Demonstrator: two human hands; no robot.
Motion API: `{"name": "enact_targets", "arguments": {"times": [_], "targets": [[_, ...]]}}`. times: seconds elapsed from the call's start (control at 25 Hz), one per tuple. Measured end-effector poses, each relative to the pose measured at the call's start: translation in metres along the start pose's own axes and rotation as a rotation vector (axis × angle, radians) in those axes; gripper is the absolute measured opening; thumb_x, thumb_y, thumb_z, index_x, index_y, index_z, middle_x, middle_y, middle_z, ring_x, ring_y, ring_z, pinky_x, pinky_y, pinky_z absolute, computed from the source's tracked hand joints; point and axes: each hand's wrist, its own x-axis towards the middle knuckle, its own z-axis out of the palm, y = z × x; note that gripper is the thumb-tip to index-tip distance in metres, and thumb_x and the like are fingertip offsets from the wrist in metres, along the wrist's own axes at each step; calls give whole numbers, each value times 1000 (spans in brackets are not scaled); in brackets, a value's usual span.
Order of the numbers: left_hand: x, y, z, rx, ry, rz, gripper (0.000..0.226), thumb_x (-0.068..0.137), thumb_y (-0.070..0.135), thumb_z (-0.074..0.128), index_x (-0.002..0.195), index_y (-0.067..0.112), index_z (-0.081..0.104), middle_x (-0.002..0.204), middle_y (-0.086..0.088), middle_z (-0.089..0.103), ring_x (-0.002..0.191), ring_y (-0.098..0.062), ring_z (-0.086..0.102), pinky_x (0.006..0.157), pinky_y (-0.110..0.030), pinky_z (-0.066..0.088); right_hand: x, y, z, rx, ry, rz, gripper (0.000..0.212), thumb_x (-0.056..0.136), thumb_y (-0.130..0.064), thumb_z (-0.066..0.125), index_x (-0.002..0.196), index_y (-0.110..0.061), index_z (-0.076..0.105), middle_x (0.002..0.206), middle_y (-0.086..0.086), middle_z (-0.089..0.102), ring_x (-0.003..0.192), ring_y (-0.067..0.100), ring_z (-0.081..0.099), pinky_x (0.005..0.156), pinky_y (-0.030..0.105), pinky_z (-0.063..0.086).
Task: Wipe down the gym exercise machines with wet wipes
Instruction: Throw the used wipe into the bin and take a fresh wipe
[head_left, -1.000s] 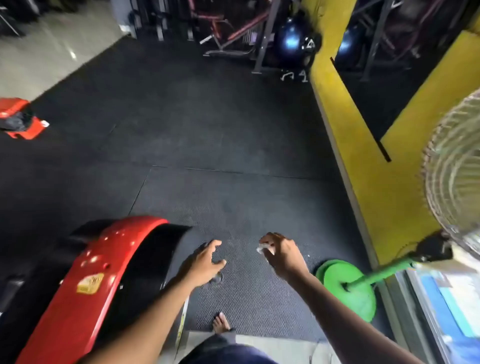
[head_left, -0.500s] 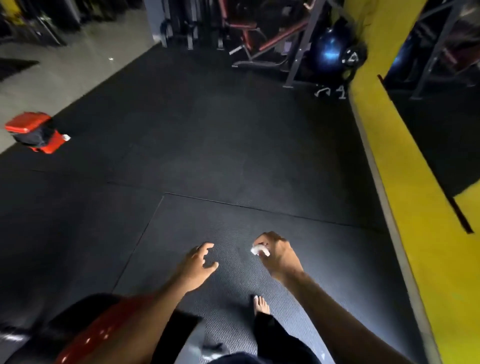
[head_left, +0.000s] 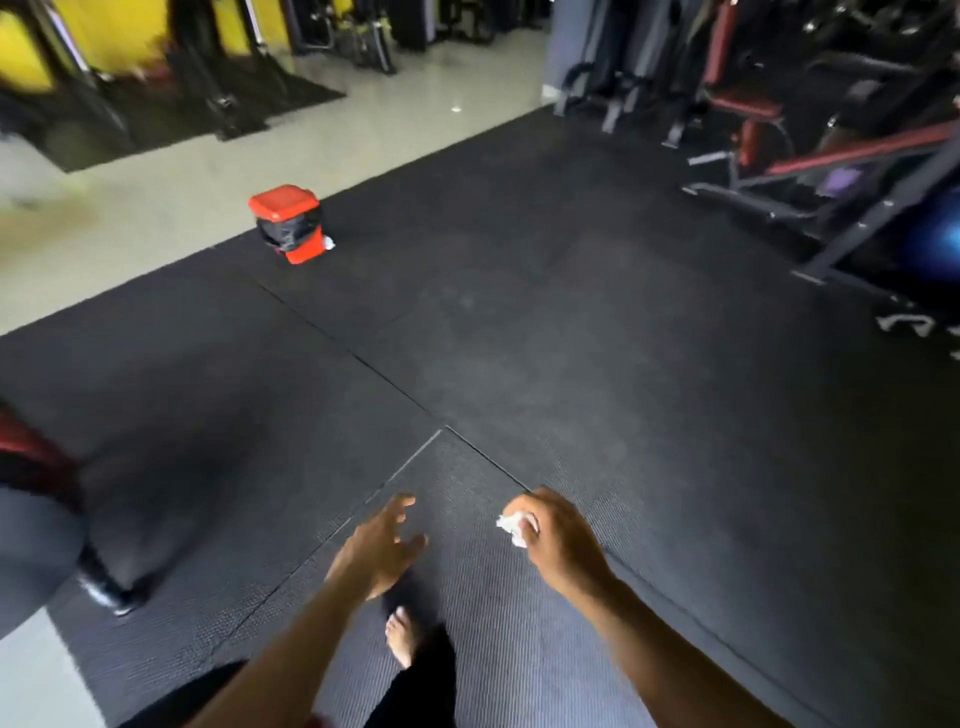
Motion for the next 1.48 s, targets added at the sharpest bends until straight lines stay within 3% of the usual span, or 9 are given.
{"name": "enact_targets", "arguments": {"times": [0.2, 0.28, 0.4, 0.6, 0.76, 0.92, 1.16, 1.28, 1.48], "targets": [[99, -36, -104, 105, 47, -60, 71, 99, 48, 64, 160, 38, 29, 160, 5, 45, 131, -17, 60, 105, -38, 52, 184, -63, 35, -39, -82, -145, 12, 86, -14, 66, 93, -24, 67, 94, -10, 63, 84, 10, 61, 70, 21, 47], [135, -45, -158, 123, 88, -66, 72, 99, 51, 64, 160, 39, 27, 161, 6, 44, 129, -18, 61, 104, -42, 54, 249, -96, 47, -42, -80, -190, 12, 85, -14, 72, 93, -23, 67, 94, -13, 59, 80, 6, 57, 65, 9, 39], [197, -60, -247, 86, 187, -119, 68, 98, 47, 67, 157, 39, 33, 154, 5, 51, 121, -16, 64, 99, -43, 57, 344, -144, 63, 7, -86, -233, 14, 85, -12, 73, 92, -23, 67, 93, -15, 57, 77, 2, 54, 61, 3, 33], [309, -94, -337, 21, 208, -155, 65, 96, 48, 70, 152, 40, 38, 148, 7, 55, 112, -13, 67, 96, -45, 58, 502, -184, 95, 46, -118, -288, 17, 87, -12, 69, 94, -26, 65, 94, -13, 65, 81, 3, 61, 67, 16, 47], [410, -122, -406, 21, 200, -198, 64, 96, 48, 68, 152, 40, 39, 146, 6, 56, 108, -8, 66, 97, -41, 57, 645, -208, 122, 68, -89, -317, 9, 91, -16, 66, 93, -25, 65, 87, -14, 64, 75, 2, 58, 61, 10, 39], [484, -140, -499, 71, 186, -240, 67, 98, 48, 66, 156, 43, 33, 152, 5, 51, 121, -13, 62, 99, -37, 54, 771, -250, 138, 64, -135, -321, 12, 91, -10, 66, 93, -21, 68, 89, -9, 59, 71, 4, 58, 57, 8, 37], [611, -194, -625, -5, 261, -295, 64, 97, 51, 65, 153, 43, 34, 147, 6, 55, 112, -13, 66, 95, -42, 57, 962, -331, 184, 92, -266, -381, 26, 87, -1, 62, 87, -27, 62, 92, -13, 55, 75, -4, 68, 64, 25, 55], [679, -230, -681, -50, 265, -286, 63, 98, 48, 66, 153, 41, 36, 147, 5, 54, 109, -11, 66, 92, -42, 59, 1049, -367, 214, 61, -264, -392, 30, 86, -5, 66, 84, -33, 59, 93, -16, 56, 78, 2, 68, 65, 30, 58], [792, -266, -804, -59, 185, -227, 63, 100, 45, 65, 155, 38, 35, 152, 1, 51, 108, -8, 66, 94, -40, 59, 1189, -433, 242, 74, -184, -325, 24, 81, -3, 72, 84, -25, 65, 90, -11, 58, 77, 3, 63, 63, 16, 49]]}}
